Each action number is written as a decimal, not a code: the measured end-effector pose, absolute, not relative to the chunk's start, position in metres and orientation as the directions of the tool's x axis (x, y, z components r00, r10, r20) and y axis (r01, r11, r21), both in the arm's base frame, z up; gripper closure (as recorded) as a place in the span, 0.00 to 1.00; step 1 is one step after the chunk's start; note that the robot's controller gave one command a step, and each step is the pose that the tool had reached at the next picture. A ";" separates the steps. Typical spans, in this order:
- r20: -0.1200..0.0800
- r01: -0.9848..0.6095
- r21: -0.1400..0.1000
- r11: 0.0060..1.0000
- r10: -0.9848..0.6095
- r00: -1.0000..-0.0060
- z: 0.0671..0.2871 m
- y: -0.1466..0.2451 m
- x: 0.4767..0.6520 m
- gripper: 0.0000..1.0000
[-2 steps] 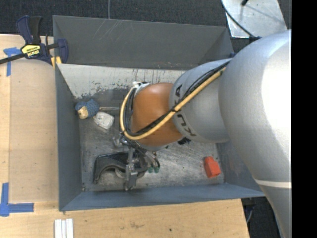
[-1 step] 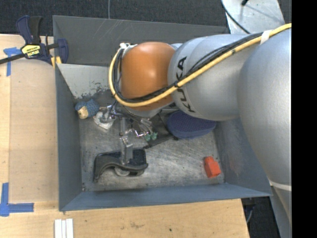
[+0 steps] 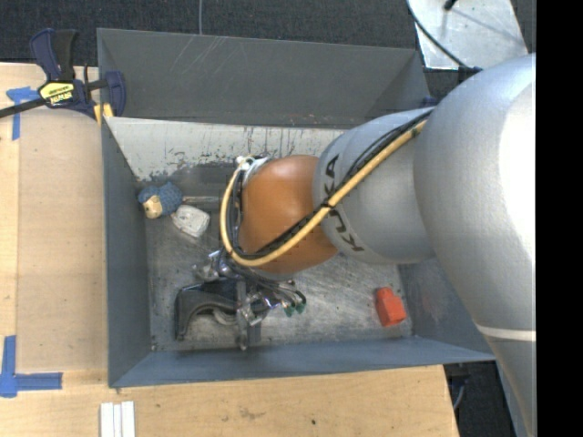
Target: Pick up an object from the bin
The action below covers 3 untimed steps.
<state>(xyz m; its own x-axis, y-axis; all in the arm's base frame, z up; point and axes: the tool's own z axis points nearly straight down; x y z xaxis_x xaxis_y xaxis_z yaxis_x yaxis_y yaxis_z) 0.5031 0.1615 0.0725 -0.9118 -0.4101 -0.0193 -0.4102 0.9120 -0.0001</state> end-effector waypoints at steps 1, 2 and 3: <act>-0.031 -0.407 0.002 0.913 -0.407 -0.913 0.076 0.165 0.507 1.00; -0.008 -0.485 -0.002 0.875 -0.485 -0.875 0.188 0.158 0.529 1.00; -0.002 -0.454 -0.001 0.891 -0.454 -0.891 0.222 0.146 0.528 1.00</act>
Offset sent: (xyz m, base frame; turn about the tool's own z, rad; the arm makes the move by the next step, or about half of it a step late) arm 0.0000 0.0000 0.0000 0.0000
